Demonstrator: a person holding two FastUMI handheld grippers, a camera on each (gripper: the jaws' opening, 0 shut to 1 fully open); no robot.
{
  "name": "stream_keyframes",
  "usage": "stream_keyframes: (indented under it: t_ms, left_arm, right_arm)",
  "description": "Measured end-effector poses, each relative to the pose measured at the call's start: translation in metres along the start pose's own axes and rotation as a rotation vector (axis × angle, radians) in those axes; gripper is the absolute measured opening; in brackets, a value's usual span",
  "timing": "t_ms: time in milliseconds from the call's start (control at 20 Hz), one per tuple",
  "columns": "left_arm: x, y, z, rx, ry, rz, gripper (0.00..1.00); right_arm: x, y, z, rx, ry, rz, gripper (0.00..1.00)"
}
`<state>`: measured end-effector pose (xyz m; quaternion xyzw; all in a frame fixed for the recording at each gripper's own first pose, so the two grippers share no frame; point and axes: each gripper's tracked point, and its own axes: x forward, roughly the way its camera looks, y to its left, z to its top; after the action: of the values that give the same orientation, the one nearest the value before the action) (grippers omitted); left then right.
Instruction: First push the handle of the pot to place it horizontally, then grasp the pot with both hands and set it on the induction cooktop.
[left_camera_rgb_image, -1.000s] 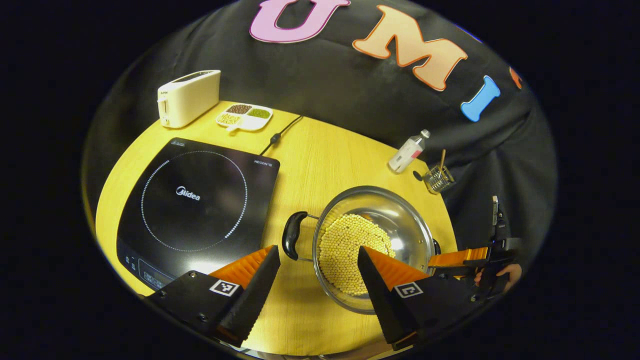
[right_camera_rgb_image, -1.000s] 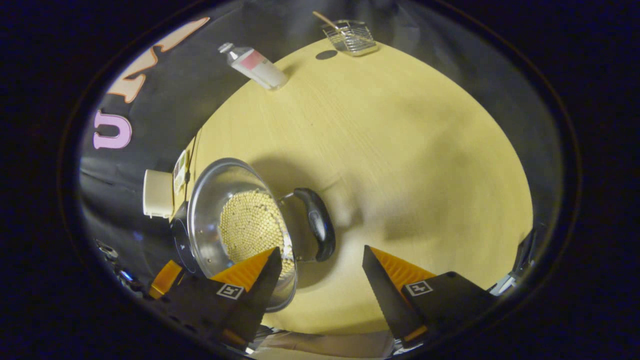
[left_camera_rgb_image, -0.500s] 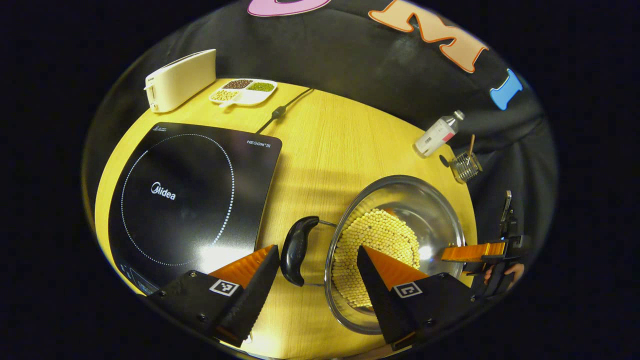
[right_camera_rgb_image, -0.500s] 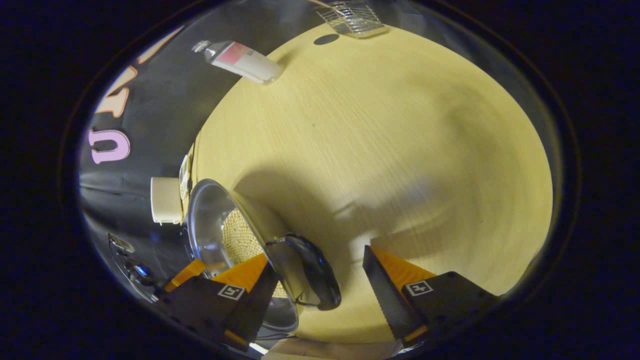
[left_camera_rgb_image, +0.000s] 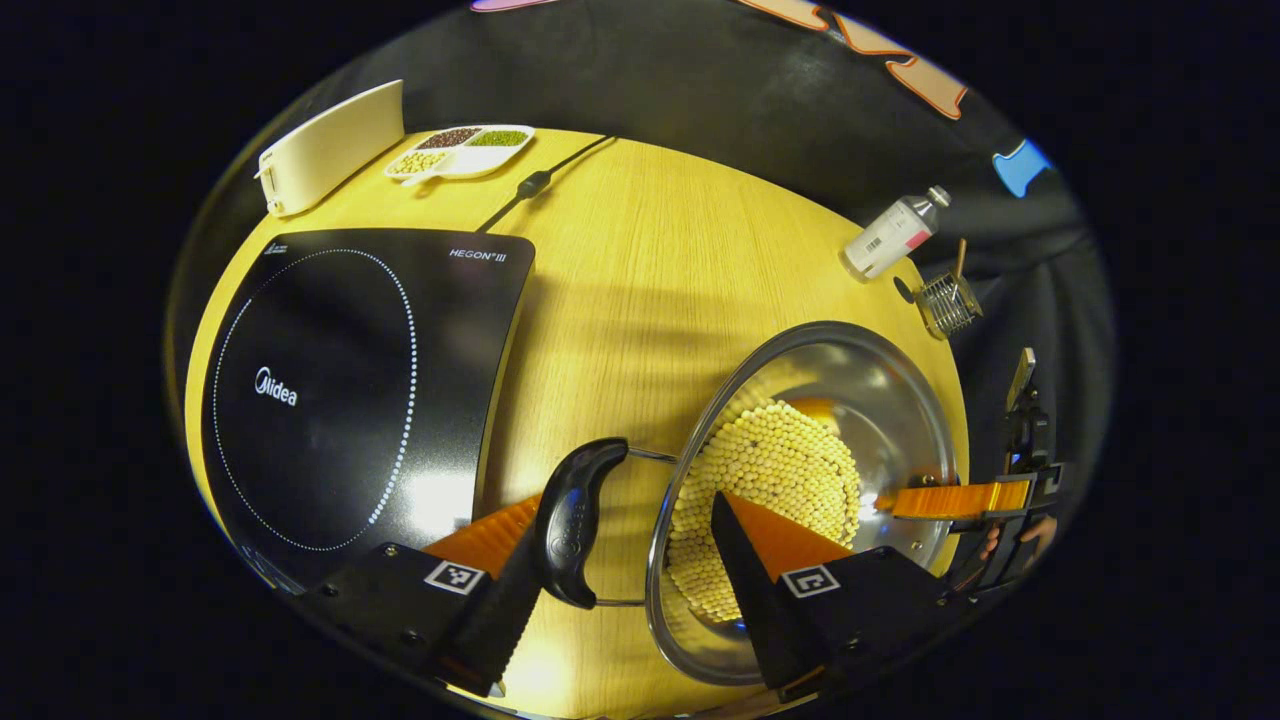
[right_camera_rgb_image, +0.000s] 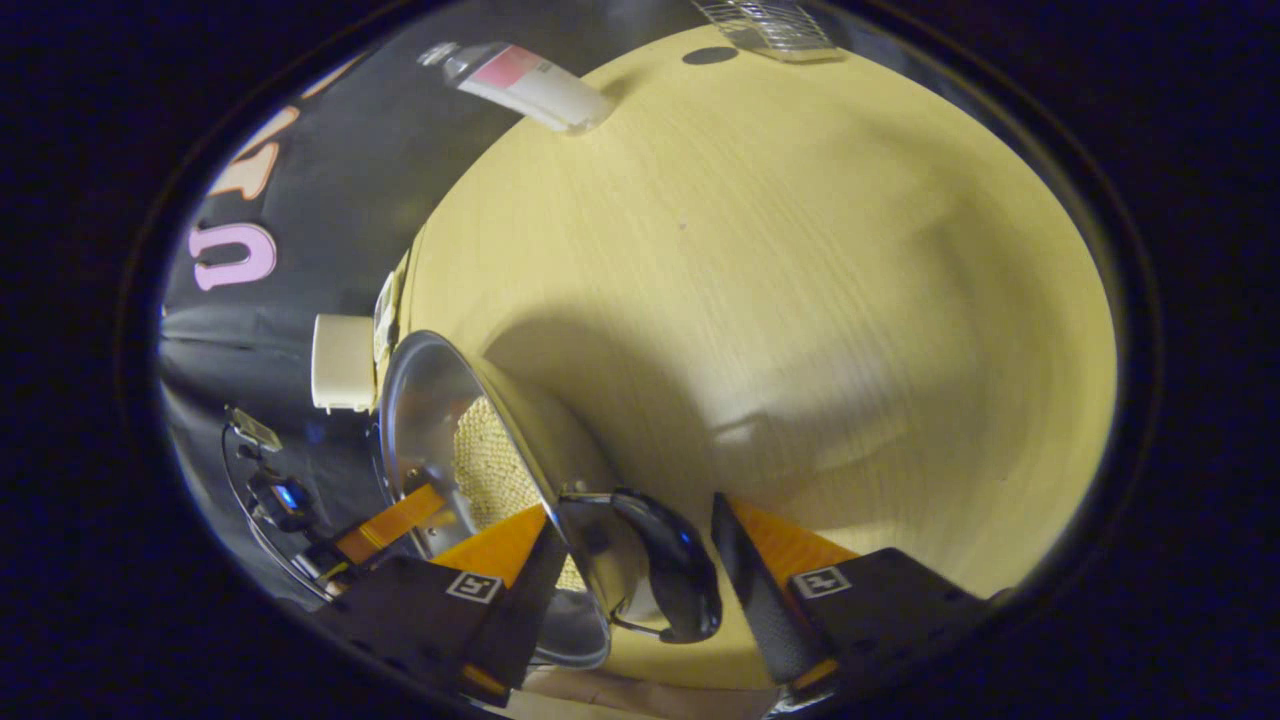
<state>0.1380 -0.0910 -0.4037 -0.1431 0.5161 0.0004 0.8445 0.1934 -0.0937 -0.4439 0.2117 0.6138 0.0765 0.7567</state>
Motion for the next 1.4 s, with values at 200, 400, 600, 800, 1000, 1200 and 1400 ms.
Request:
stream_keyframes:
  t_ms: [200,400,600,800,1000,1200,1400]
  left_arm:
    - [0.001,0.008,-0.001,-0.006,0.017,0.024,0.78]
    - [0.002,0.011,-0.004,-0.002,0.033,0.020,0.68]
    - [-0.004,0.007,-0.009,-0.025,0.025,0.021,0.63]
    - [-0.025,-0.003,-0.023,-0.004,0.017,0.010,0.59]
    - [-0.047,-0.004,-0.040,-0.012,0.033,0.017,0.59]
    - [-0.083,0.002,-0.050,-0.010,0.015,0.027,0.59]
    - [-0.119,0.020,-0.057,-0.027,-0.007,0.037,0.58]
  right_arm:
    - [0.001,-0.004,-0.001,-0.015,0.006,-0.009,0.61]
    - [-0.002,0.000,-0.001,-0.022,0.021,0.022,0.53]
    - [-0.008,-0.005,-0.003,-0.071,-0.014,0.007,0.50]
    - [-0.025,-0.011,-0.015,-0.085,-0.006,-0.006,0.55]
    - [-0.043,-0.011,-0.036,-0.105,-0.003,-0.019,0.55]
    - [-0.062,0.004,-0.058,-0.115,0.010,-0.005,0.55]
    - [-0.077,0.031,-0.080,-0.149,0.002,0.011,0.55]
